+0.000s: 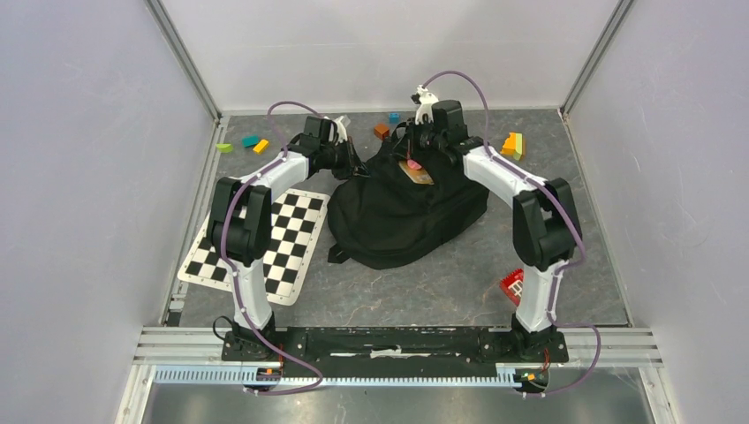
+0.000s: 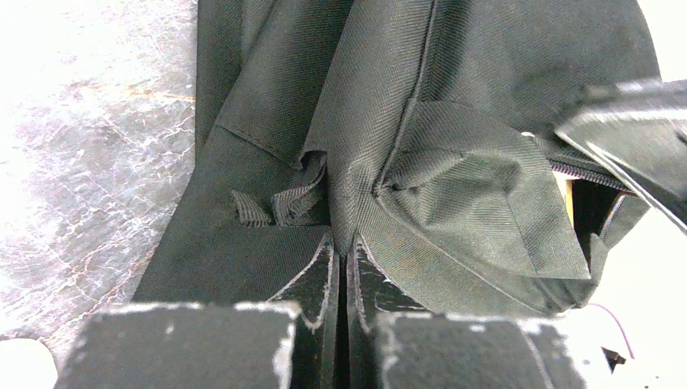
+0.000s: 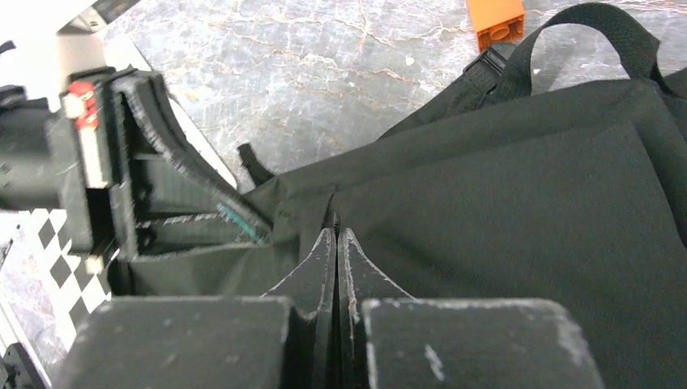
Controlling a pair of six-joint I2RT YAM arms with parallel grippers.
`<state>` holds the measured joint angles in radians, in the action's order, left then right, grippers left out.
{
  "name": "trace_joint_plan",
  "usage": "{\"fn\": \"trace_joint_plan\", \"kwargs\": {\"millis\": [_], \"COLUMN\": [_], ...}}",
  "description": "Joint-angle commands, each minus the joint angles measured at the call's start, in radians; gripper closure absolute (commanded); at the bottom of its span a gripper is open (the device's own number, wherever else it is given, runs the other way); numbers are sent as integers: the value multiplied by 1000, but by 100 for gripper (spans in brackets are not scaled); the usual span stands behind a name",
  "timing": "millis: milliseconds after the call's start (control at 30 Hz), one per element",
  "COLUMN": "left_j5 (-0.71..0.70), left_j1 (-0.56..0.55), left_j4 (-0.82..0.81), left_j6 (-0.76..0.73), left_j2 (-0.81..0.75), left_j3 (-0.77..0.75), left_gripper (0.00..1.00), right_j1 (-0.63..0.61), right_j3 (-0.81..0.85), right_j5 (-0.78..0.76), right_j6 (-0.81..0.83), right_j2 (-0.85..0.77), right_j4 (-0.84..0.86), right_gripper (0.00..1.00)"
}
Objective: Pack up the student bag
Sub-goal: Zip the student bag at the center of the board.
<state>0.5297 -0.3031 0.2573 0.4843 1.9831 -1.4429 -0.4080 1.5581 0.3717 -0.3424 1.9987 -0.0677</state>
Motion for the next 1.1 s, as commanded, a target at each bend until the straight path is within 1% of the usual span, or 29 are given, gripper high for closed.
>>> {"fn": "trace_joint_plan", "kwargs": {"millis": [0,300,467,600,633,667,733,767,800,833,867,933,967,1067], "left_j5": [-16,-20,-19,51,82,105,120,113,104,94,74,38,27,41], "left_j1": [-1,18,39,59,59,58,58,58,58,58,58,52,49,41], "left_j4": [-35,-54,-113,-195,-212,-219,-216,-206,-192,-186,-185,-195,-202,-201], "left_j6": [73,120,182,210,199,186,163,153,141,135,132,120,113,106], "left_j2": [-22,-36,-54,-68,-73,-77,-92,-101,-110,-122,-134,-157,-161,-119], "left_j3": [30,56,98,138,139,136,126,116,105,92,84,65,55,-11], "left_gripper": [98,98,98,98,96,91,71,52,35,24,16,8,6,5], "right_j1": [-6,-5,-5,-6,-5,-5,-5,-6,-6,-5,-6,-5,-5,-6], "right_j3": [-96,-261,-342,-365,-360,-350,-324,-311,-295,-288,-285,-284,-279,-267], "right_j5": [-52,-89,-119,-130,-124,-117,-92,-81,-74,-68,-63,-58,-52,-41], "right_j6": [50,98,109,111,113,116,118,117,119,123,127,137,139,143], "right_j2": [-170,-307,-399,-441,-442,-435,-414,-401,-390,-384,-379,-369,-365,-356], "right_j4": [46,-3,-8,-4,0,9,28,32,33,38,42,52,52,49], "right_gripper": [100,100,100,100,100,100,100,100,100,100,100,100,100,100]}}
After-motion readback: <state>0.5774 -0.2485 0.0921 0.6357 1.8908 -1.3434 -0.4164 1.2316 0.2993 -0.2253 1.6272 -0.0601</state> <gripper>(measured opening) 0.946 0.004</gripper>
